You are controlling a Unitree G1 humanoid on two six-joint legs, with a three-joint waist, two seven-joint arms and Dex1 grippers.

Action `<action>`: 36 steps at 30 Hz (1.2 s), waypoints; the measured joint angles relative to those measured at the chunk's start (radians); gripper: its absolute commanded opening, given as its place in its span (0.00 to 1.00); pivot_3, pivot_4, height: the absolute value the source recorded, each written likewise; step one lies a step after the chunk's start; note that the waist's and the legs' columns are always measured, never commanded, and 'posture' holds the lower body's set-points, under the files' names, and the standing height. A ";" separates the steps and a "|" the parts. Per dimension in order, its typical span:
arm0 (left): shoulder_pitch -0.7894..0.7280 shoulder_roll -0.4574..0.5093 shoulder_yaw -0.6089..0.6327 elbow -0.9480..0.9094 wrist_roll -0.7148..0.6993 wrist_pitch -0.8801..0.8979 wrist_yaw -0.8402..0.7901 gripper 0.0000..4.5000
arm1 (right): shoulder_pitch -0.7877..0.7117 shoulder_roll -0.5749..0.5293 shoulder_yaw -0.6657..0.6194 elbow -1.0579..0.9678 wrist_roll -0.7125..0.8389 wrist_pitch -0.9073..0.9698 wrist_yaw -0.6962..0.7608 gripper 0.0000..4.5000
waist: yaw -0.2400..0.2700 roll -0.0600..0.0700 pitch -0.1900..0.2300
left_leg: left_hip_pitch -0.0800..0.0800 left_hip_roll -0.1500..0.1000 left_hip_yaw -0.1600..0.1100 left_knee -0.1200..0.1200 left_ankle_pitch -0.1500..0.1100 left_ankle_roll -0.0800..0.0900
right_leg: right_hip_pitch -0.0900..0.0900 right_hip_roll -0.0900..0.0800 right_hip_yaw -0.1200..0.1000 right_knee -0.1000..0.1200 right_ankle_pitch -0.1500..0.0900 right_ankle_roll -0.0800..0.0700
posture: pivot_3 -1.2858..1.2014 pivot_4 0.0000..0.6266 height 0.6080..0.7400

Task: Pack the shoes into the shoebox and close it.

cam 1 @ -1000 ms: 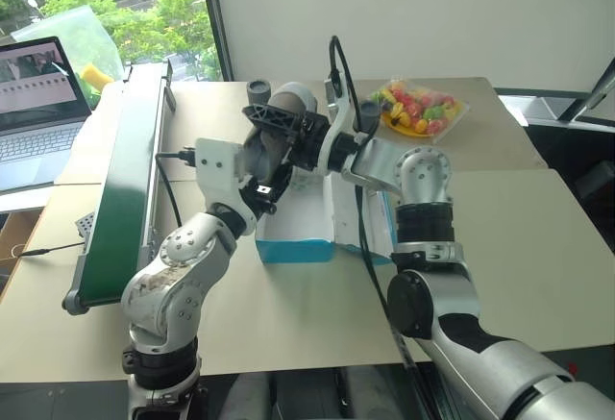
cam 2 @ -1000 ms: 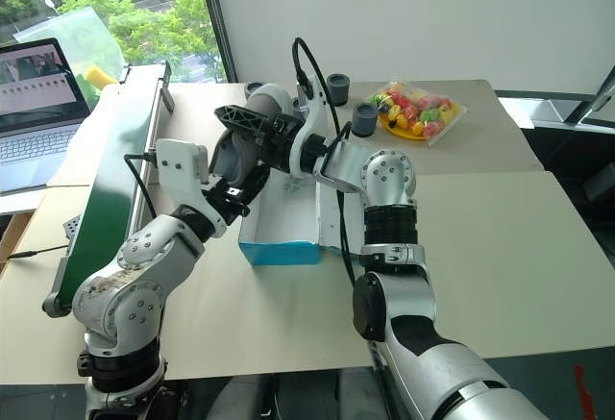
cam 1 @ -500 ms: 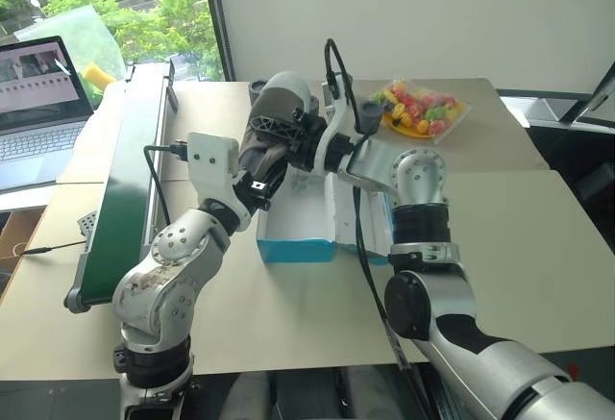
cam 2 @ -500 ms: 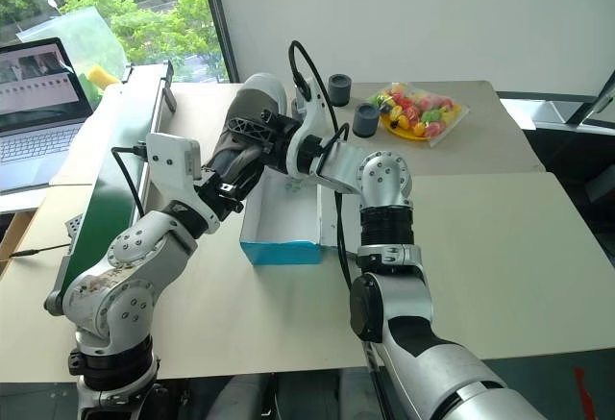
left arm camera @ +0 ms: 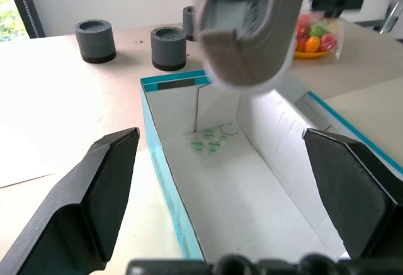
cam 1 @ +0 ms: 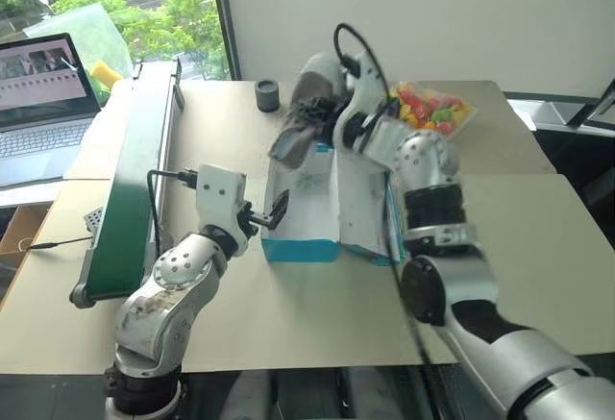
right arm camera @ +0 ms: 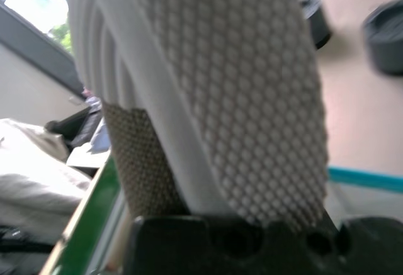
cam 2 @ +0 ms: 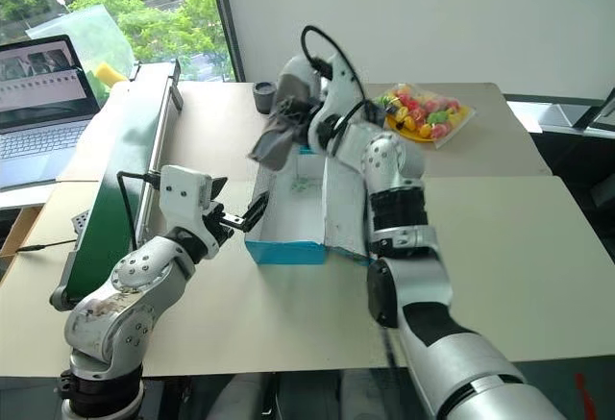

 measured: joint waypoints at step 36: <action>0.134 0.576 0.290 -0.053 -0.324 -0.067 -0.632 1.00 | -0.124 0.060 0.106 0.546 -0.313 0.232 0.060 0.46 | -0.032 0.002 0.001 | 0.018 0.001 0.001 -0.003 0.000 0.000 | 0.015 0.002 0.001 -0.005 -0.001 -0.001 | 0.52 0.24 1.00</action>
